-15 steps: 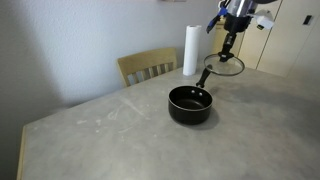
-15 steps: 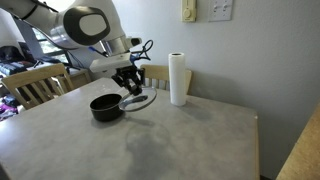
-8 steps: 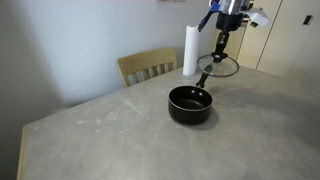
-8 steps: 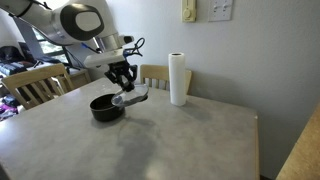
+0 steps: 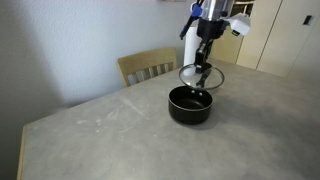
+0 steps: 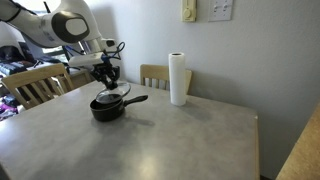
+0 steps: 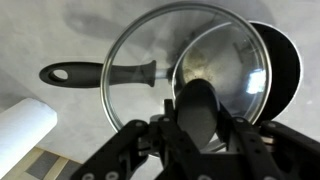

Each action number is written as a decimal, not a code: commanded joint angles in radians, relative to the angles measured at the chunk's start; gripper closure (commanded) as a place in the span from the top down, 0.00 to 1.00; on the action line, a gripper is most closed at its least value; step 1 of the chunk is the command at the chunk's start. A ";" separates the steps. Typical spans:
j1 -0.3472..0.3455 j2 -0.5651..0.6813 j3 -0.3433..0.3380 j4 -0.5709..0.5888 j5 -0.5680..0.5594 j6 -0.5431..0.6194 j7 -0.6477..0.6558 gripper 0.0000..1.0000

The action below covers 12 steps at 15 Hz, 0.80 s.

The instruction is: Cover the pot

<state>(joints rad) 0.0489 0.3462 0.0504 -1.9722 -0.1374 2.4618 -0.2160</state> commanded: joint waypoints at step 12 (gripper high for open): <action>0.038 0.074 0.018 0.057 0.075 0.001 0.211 0.15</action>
<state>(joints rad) 0.0969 0.4111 0.0534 -1.9370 -0.1046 2.4722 0.0033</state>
